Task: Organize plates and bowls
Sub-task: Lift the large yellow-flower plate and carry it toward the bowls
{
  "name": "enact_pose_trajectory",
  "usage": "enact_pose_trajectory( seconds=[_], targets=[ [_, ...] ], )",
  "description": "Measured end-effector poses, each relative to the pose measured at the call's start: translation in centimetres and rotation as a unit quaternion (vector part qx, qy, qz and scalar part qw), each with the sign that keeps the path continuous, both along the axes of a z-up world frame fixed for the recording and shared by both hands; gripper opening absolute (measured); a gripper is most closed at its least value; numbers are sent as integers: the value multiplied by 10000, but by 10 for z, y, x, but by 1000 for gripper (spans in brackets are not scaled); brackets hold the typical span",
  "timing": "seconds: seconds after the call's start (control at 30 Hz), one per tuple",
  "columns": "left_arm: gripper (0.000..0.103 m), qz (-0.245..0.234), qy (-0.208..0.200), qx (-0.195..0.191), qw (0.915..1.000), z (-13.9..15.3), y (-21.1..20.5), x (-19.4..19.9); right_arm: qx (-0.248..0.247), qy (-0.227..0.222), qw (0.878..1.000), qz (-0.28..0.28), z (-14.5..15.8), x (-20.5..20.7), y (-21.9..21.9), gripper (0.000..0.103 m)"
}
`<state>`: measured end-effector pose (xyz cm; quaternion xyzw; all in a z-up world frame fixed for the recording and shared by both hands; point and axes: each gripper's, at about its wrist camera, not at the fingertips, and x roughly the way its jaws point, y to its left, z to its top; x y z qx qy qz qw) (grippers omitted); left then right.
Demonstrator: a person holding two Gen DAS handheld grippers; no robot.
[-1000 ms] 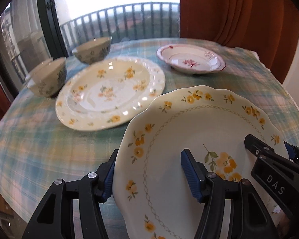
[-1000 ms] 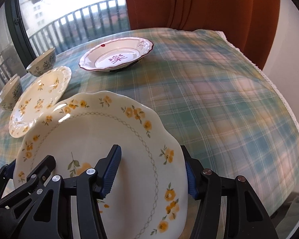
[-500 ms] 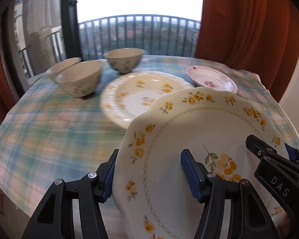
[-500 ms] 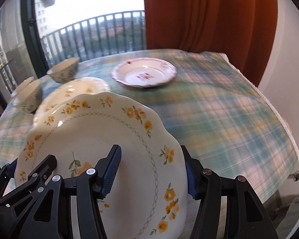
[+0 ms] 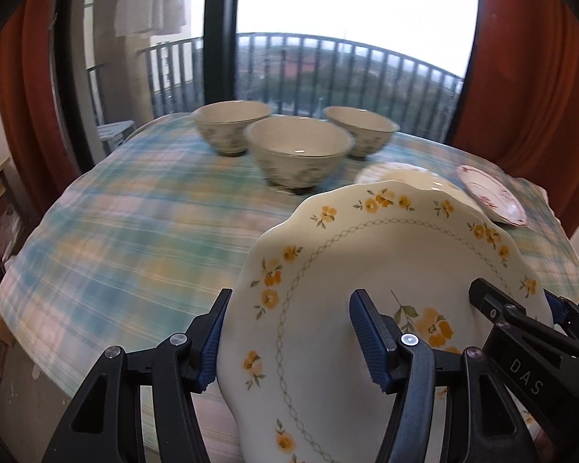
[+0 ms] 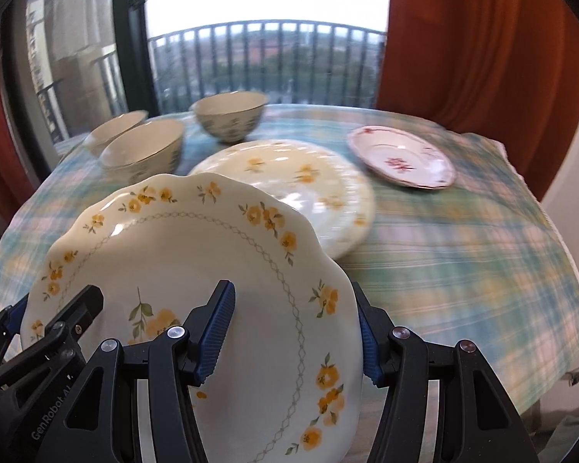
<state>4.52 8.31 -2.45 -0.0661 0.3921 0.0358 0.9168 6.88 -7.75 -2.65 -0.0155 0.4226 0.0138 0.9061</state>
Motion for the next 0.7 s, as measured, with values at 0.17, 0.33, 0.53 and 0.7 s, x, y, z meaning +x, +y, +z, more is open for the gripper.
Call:
enact_pose_trajectory(
  seconds=[0.17,0.33,0.53,0.7],
  targets=[
    [62,207,235,-61,9995,-13,31,12,-40,216,9996,178,-14,15,37,61],
    [62,317,416,-51,9986,-24,55,21,-8,480,9984,312,-29,29,61,61],
    [62,364,581,-110,9976,-36,74,33,-108,639,9969,450,-38,42,82,61],
    [61,351,613,-68,9975,-44,74,37,-114,736,9963,432,-45,48,88,61]
  ],
)
